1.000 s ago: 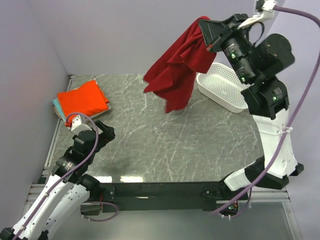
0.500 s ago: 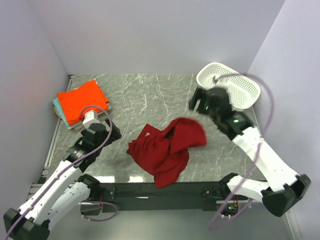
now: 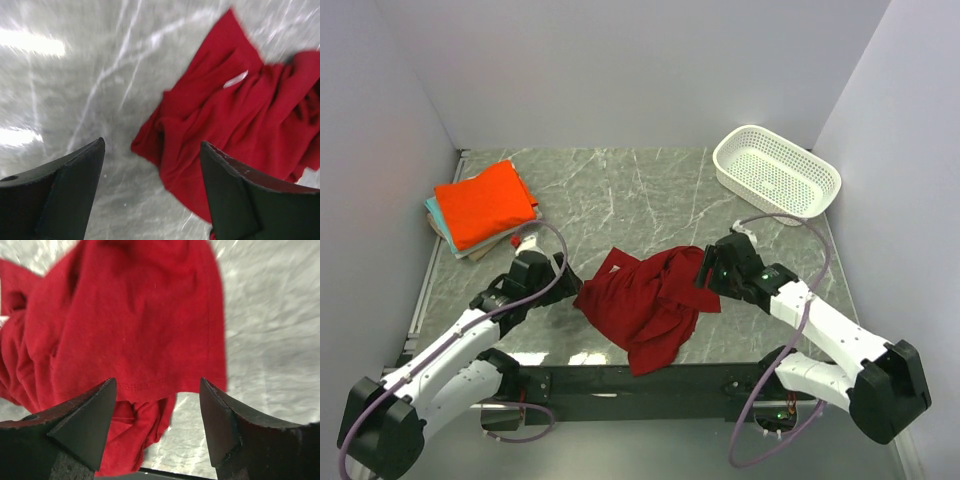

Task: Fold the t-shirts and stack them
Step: Move the tshirt to the center of the board

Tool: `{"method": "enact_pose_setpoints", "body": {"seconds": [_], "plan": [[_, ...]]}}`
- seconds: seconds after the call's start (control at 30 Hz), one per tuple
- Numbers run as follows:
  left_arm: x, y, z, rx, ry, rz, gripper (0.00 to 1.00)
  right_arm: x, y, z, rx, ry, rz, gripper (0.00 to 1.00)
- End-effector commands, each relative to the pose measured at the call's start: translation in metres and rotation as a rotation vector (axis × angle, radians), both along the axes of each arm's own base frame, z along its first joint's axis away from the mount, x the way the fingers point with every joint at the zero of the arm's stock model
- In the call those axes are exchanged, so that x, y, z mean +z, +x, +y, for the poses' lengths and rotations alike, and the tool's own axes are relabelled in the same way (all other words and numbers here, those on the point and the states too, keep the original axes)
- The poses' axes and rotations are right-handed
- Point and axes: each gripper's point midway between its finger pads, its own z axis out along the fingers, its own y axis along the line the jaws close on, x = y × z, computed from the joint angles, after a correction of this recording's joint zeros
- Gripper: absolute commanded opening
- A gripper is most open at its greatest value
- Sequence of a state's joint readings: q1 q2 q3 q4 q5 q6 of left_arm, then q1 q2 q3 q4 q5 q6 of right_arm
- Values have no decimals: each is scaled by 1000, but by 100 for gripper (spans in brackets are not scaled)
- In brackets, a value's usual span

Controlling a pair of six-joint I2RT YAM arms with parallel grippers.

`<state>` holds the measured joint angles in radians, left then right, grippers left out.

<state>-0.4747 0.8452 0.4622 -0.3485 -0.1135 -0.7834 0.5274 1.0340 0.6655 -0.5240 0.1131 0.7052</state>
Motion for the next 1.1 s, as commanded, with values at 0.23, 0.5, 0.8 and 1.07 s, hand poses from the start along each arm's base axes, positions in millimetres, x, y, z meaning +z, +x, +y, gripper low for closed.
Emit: {"method": "enact_pose_setpoints", "body": {"seconds": [0.23,0.5,0.8,1.07], "plan": [[-17,-5,-33,-86,-143,68,76,-32,3,3,-60,-4,82,73],[-34,-5,-42,-113,-151,131,70,-52,-12,-17,-133,-74,143,69],[-35,-3,-47,-125,-165,139,58,-72,-24,-30,-184,-116,193,61],[-42,-3,-50,-130,-176,159,56,-82,-32,-37,-215,-127,217,50]]}}
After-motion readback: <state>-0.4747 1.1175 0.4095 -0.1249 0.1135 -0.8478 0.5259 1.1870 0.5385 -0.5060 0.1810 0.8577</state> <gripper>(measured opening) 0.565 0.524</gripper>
